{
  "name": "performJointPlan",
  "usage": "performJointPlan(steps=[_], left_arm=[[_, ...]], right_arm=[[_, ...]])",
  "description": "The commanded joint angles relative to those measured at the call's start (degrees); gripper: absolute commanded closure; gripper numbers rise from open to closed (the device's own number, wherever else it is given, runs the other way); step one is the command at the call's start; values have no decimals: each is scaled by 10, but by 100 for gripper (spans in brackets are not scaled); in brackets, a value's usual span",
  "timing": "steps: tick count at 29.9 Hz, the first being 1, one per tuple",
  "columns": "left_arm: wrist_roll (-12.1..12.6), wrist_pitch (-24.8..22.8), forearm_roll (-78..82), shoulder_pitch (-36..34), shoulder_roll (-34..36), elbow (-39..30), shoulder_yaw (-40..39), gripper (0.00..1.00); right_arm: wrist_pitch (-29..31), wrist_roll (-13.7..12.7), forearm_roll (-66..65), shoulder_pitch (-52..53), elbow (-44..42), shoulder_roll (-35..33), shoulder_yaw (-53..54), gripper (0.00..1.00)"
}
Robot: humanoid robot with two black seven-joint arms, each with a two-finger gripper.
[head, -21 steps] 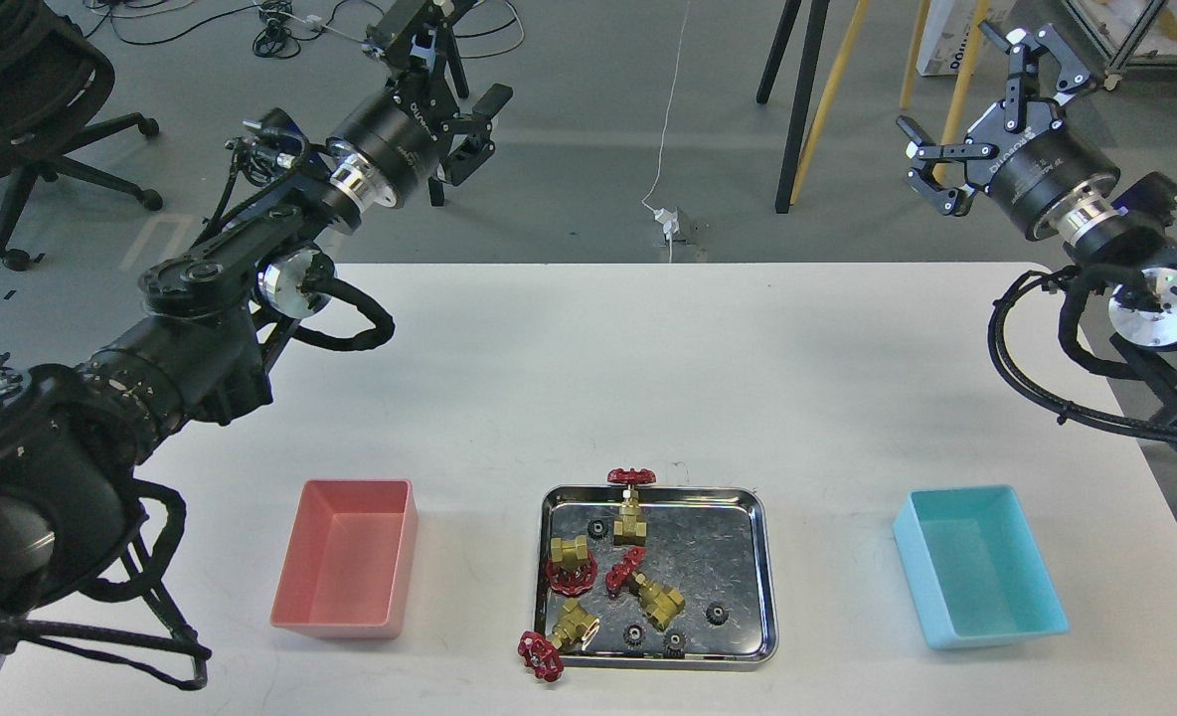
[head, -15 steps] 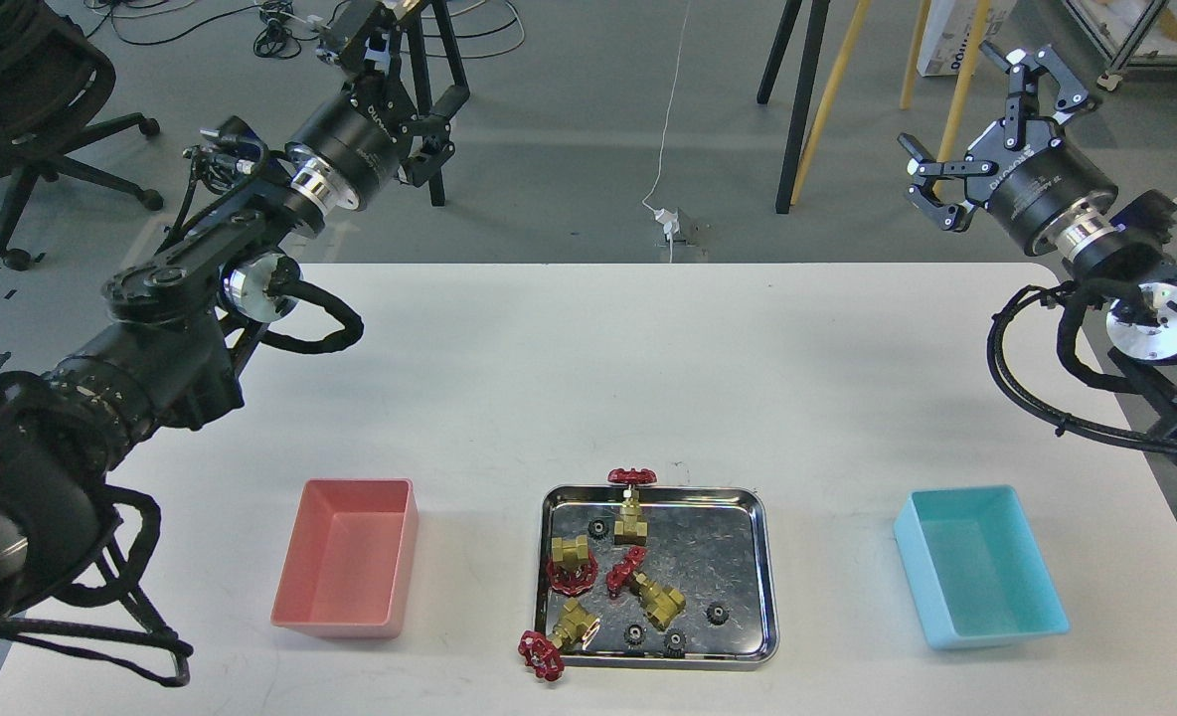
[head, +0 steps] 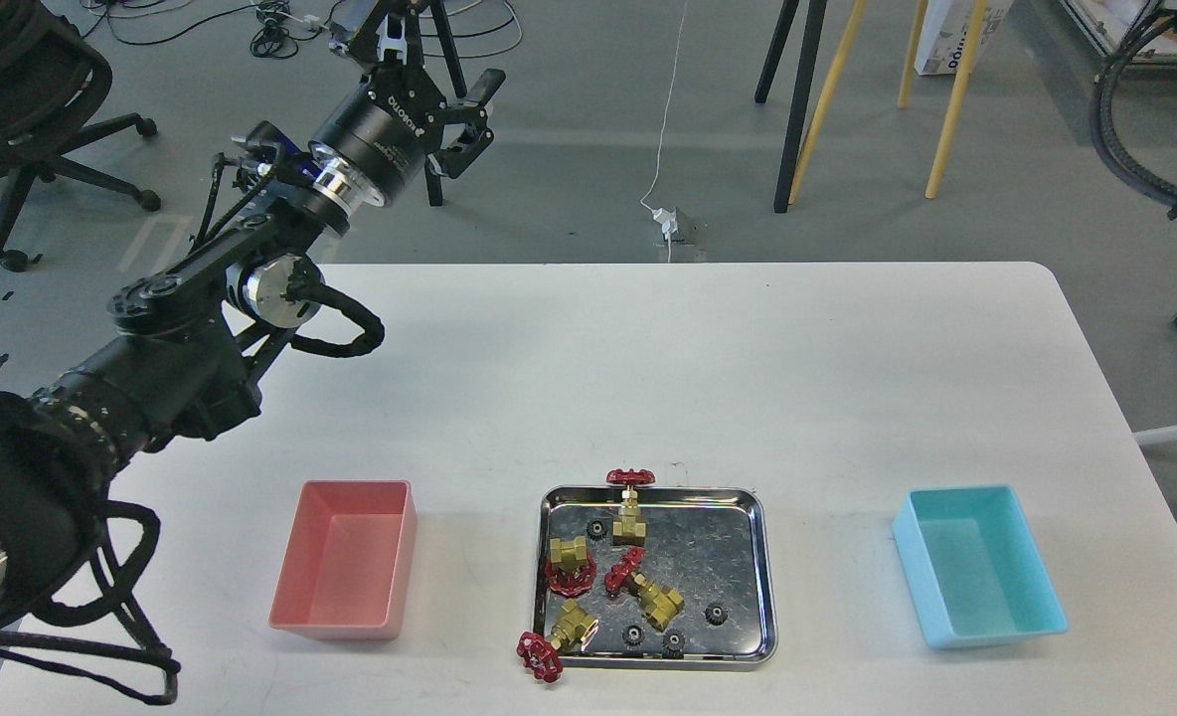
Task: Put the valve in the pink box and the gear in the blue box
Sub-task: 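Move the left gripper over the metal tray toward a red-handled valve, then lower the left gripper and grasp the red-handled brass valve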
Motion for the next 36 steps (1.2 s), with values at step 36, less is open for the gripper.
performJointPlan(steps=[36], left_arm=[[0,305,537,-356,-48,-369,897,1]], right_arm=[[0,-48,1,-58,-39,-2,-16,0]])
